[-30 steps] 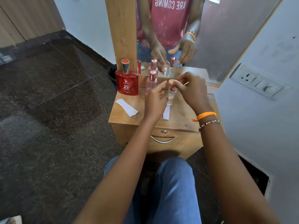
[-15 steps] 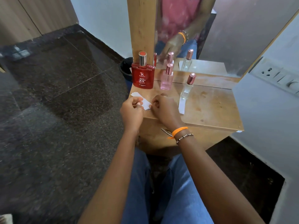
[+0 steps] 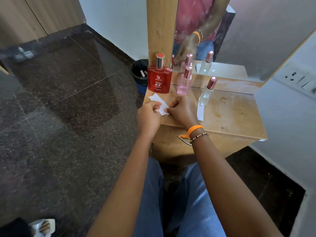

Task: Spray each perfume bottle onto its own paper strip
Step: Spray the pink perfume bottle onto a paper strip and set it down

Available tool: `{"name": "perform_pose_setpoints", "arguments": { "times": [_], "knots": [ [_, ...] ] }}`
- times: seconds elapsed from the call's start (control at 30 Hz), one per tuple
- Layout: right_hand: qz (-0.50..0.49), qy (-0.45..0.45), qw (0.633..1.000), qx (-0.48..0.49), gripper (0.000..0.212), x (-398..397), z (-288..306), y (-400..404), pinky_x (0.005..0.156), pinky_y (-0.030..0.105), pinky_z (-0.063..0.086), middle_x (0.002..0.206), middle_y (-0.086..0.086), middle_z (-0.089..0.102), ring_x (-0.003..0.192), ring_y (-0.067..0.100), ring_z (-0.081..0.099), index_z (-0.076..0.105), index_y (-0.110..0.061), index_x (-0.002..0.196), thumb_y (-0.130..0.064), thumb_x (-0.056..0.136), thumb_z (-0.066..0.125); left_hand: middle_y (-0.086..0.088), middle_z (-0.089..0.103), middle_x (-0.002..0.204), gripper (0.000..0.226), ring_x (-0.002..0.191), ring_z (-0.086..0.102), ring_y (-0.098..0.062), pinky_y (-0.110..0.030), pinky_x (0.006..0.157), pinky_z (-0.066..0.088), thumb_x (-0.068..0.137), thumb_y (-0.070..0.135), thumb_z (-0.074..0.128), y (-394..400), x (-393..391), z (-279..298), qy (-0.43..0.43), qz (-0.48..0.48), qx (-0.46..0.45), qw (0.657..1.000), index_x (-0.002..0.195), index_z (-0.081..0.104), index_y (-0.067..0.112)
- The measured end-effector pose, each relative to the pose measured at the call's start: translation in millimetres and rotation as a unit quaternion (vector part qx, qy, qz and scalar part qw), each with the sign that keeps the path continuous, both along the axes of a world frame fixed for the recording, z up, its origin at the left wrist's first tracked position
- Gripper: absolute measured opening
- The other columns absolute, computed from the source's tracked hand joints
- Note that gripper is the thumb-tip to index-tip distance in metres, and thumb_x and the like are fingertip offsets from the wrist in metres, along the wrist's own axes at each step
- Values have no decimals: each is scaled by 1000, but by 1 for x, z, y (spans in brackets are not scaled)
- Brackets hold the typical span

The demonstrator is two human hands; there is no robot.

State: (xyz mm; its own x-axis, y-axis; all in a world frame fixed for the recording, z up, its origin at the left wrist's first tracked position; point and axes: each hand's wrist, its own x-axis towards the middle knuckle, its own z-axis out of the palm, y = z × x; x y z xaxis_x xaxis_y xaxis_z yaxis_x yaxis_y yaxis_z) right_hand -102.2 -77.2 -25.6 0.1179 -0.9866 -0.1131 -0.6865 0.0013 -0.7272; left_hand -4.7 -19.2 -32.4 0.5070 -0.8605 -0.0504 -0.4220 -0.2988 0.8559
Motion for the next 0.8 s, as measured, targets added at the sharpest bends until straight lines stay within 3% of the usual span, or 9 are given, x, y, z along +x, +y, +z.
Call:
{"name": "perform_pose_setpoints", "arguments": {
  "times": [0.1, 0.3, 0.47, 0.7, 0.8],
  "knots": [
    [-11, -49, 998, 27, 13, -5, 3, -1, 78, 44, 56, 78, 15, 69, 76, 31, 65, 65, -4, 78, -7, 71, 75, -5, 67, 112, 40, 104, 60, -18, -24, 87, 45, 85, -6, 42, -1, -1, 1, -26, -9, -4, 1000, 112, 66, 10],
    [-18, -99, 993, 57, 23, -12, 6, -1, 78, 42, 55, 57, 4, 62, 55, 14, 57, 58, -20, 65, -6, 77, 72, -6, 64, 115, 38, 105, 60, -19, -22, 78, 42, 86, -5, 43, -2, -2, 0, -50, -11, 5, 999, 112, 65, 11],
    [5, -88, 994, 66, 3, -10, 6, -3, 82, 43, 55, 64, 11, 64, 56, 15, 58, 65, -7, 84, -6, 82, 67, -7, 64, 117, 37, 107, 60, -19, -21, 78, 42, 87, -5, 45, -1, -3, 1, -49, -13, 2, 999, 114, 65, 11],
    [3, -60, 997, 47, 26, -10, 6, -5, 81, 46, 53, 84, 23, 68, 71, 26, 57, 66, 6, 87, -20, 87, 64, -7, 60, 121, 35, 109, 57, -22, -22, 79, 40, 87, -2, 48, -2, -3, 0, -79, -34, -1, 996, 113, 67, 10],
    [5, -56, 997, 52, 23, -9, 5, -8, 84, 46, 52, 94, 24, 69, 79, 32, 61, 67, 6, 91, -17, 87, 64, -7, 61, 120, 37, 108, 58, -20, -22, 79, 42, 87, -5, 45, -1, -3, 0, -69, -21, -4, 997, 115, 66, 10]
  ]
}}
